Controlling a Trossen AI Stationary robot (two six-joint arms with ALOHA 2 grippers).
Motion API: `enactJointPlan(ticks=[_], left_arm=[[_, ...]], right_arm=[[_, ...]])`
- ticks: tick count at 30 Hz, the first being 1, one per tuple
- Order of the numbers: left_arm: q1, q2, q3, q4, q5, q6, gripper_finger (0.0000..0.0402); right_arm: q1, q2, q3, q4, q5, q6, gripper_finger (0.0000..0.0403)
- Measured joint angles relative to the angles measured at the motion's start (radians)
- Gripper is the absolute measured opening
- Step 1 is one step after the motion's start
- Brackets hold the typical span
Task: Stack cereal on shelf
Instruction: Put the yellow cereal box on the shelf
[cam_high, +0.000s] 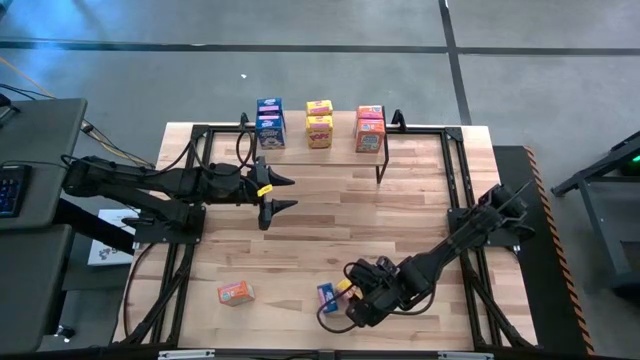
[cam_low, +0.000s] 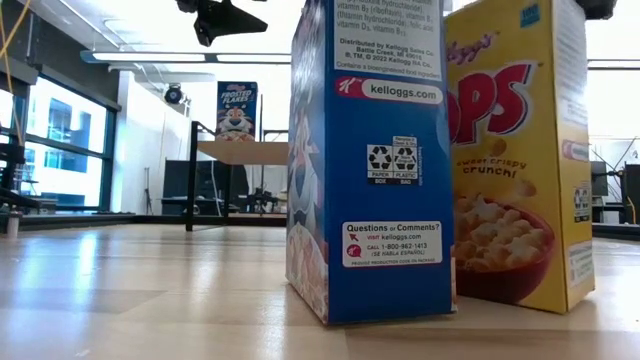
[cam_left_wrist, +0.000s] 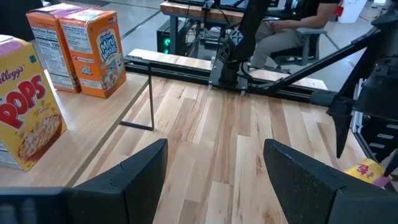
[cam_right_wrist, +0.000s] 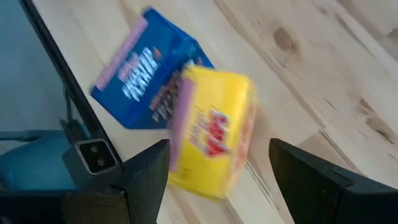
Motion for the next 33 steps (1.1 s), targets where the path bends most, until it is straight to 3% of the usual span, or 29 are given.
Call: enactJointPlan(ticks=[10,33], left_arm=[[0.0,0.0,0.0,0.0,0.0,-0.003,0.0255],[0.0,0.0,0.0,-0.001,0.0,-0.003,0.0255]], right_arm=[[0.006,0.008,0.074,-0.043,0.049,-0.032,0.0266],[0.005,0.072,0.074,-0.063,-0.026,-0.007,0.0266]])
